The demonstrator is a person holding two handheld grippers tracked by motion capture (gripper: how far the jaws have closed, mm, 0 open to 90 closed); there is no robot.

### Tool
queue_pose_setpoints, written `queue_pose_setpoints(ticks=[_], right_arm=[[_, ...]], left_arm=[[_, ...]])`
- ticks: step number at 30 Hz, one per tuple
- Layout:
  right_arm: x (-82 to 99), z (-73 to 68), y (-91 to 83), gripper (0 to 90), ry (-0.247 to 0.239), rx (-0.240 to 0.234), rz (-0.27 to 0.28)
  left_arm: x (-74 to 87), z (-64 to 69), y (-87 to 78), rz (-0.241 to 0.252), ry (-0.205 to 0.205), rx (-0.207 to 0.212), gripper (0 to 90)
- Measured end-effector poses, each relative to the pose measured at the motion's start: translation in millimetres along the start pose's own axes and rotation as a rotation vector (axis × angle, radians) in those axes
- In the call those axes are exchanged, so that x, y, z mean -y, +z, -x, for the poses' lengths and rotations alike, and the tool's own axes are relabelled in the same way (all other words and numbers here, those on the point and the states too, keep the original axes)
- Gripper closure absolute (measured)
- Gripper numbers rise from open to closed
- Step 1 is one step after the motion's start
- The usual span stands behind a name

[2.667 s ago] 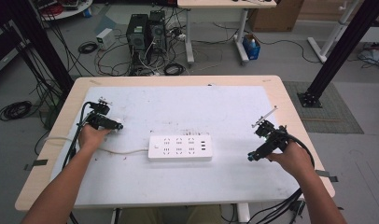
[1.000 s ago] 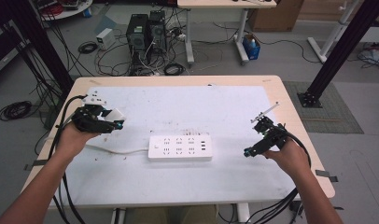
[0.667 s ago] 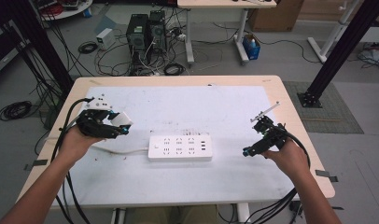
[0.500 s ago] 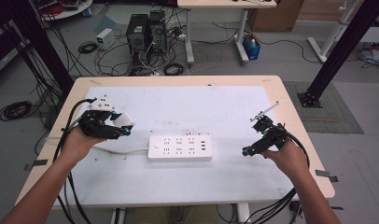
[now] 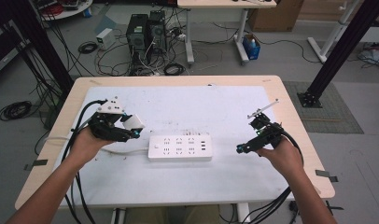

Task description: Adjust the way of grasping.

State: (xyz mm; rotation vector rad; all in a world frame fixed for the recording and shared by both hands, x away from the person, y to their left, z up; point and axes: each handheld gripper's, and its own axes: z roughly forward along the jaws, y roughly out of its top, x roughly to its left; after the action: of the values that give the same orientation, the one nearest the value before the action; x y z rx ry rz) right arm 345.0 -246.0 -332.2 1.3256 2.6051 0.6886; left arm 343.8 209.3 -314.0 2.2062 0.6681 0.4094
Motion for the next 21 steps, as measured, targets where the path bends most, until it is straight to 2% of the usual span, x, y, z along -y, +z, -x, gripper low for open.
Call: queue_pose_setpoints(ticks=[1, 6, 7, 11, 12, 15, 16, 18, 20, 21], right_arm=[[-0.5, -0.7, -0.4, 1.7, 0.003, -0.005, 0.004], [-1.2, -4.3, -1.5, 1.7, 0.022, -0.021, 0.022], [-1.6, -6.8, -1.8, 1.7, 0.047, -0.050, 0.034], [-2.8, -11.0, -1.9, 1.7, 0.067, -0.083, 0.044], [-3.7, -14.0, -2.4, 1.7, 0.084, -0.099, 0.052], [-4.2, -15.9, -3.1, 1.7, 0.113, -0.138, 0.077], [-4.2, -15.9, -3.1, 1.7, 0.113, -0.138, 0.077], [-3.9, -16.8, -3.2, 1.7, 0.141, -0.169, 0.087], [-2.8, -17.9, -2.6, 1.7, 0.183, -0.230, 0.116], [-2.8, -17.9, -2.6, 1.7, 0.183, -0.230, 0.116]], left_arm=[[-1.0, 2.1, 2.4, 0.003, 0.013, 0.012, 42.7], [-3.2, 9.1, 7.8, 0.023, 0.030, 0.049, 42.7], [-4.0, 12.5, 10.6, 0.038, 0.039, 0.065, 42.7], [-5.5, 18.6, 16.4, 0.053, 0.058, 0.089, 42.7], [-6.6, 22.7, 20.4, 0.064, 0.078, 0.110, 42.7], [-7.7, 26.6, 24.2, 0.075, 0.096, 0.127, 42.7], [-8.4, 28.3, 26.0, 0.081, 0.106, 0.133, 42.7], [-9.3, 32.3, 29.5, 0.093, 0.118, 0.149, 42.7], [-11.4, 38.5, 34.2, 0.102, 0.145, 0.175, 42.7], [-11.4, 38.5, 34.2, 0.102, 0.145, 0.175, 42.7]])
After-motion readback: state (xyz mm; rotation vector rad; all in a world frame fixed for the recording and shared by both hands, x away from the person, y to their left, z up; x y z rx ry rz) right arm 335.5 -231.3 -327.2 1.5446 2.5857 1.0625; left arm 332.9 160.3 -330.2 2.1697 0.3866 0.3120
